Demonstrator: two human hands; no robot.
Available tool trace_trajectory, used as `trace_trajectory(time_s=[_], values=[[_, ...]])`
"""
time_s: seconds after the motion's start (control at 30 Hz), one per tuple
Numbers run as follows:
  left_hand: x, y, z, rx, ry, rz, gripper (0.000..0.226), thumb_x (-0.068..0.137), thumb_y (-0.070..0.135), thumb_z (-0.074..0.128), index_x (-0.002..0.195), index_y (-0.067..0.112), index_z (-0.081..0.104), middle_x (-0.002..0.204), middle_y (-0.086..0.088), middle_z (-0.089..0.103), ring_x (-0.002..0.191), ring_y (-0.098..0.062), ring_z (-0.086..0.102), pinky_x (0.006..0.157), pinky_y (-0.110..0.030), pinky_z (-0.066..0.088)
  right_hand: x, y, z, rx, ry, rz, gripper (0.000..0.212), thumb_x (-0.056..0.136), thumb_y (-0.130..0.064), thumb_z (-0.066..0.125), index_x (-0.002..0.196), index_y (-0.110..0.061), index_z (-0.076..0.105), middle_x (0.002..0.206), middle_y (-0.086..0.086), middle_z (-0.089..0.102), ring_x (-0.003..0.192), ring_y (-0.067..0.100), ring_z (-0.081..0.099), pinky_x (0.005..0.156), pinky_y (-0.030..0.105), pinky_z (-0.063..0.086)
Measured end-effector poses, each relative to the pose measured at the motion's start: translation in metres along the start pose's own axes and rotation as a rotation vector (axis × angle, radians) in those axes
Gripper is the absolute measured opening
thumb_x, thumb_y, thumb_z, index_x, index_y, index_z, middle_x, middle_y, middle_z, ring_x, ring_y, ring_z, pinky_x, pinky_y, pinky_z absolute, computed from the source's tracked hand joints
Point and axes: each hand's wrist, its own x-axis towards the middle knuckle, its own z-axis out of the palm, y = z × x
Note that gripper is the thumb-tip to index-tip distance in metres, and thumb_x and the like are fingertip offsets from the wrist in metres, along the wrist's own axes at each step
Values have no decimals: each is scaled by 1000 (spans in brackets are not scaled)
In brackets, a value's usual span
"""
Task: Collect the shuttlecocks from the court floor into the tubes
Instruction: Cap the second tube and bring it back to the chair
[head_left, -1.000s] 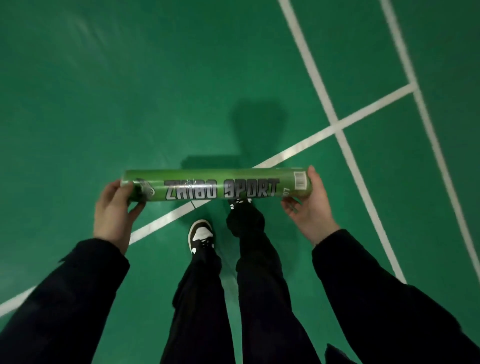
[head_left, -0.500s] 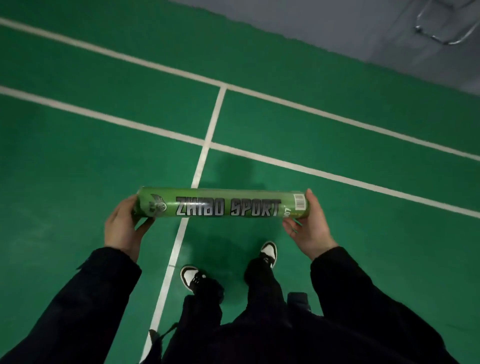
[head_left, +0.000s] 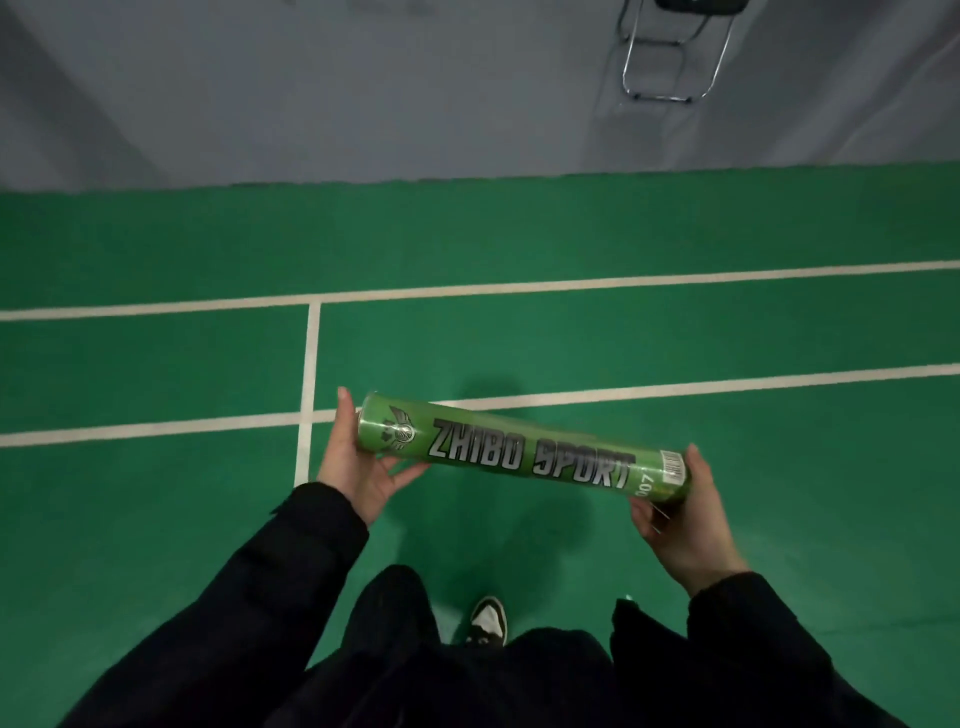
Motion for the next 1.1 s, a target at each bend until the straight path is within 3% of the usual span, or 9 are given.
trace_trajectory(time_s=[0.17,0.37,0.47,0.6,0.73,0.87,0.93,1.1], values=[[60,24,89,42,7,98,61,97,53,62,145,16,51,139,-16,62,121,-31,67,78,-43,65,46,-73,6,44,3,-57,47,90,-69,53,105,-26,67,95,1,69,81,14,59,79,31,48],[168,76,188,74,49,90,40,97,53,63,129,30,57,136,-8,62,122,-28,65,87,-46,59,132,-165,37,79,31,-81,52,94,-69,45,112,-27,70,97,1,73,90,17,63,84,34,47],[225,105,249,102,42,58,41,95,55,64,127,30,59,136,-6,63,120,-27,65,88,-45,59,173,-224,51,143,80,-72,54,95,-67,46,115,-24,72,99,3,73,95,19,63,90,36,47],[295,140,339,148,5,33,42,96,56,63,128,29,57,140,-6,60,127,-29,62,90,-45,57,220,-318,60,190,105,-110,47,97,-62,47,105,-24,73,100,5,70,92,20,61,87,36,47],[361,160,444,174,-61,21,41,97,56,61,128,29,56,140,-6,61,129,-29,61,84,-43,65,273,-412,52,226,128,-175,45,98,-60,48,97,-22,73,93,4,70,88,19,62,86,37,50],[425,170,562,167,-91,46,30,100,51,59,120,29,58,141,-7,60,126,-27,62,95,-47,56,347,-513,33,197,137,-211,50,94,-64,51,112,-23,72,105,5,74,104,21,66,93,40,49],[457,174,621,160,-100,66,36,100,51,59,127,27,58,144,-8,58,126,-27,62,96,-45,53,390,-568,25,184,142,-229,45,93,-62,56,113,-25,72,106,3,75,108,21,65,91,39,49],[519,203,747,73,-91,125,58,98,53,60,147,22,51,147,-8,55,127,-27,62,89,-42,58,473,-706,23,166,120,-200,39,90,-60,62,109,-26,69,102,2,71,95,20,63,83,37,49]])
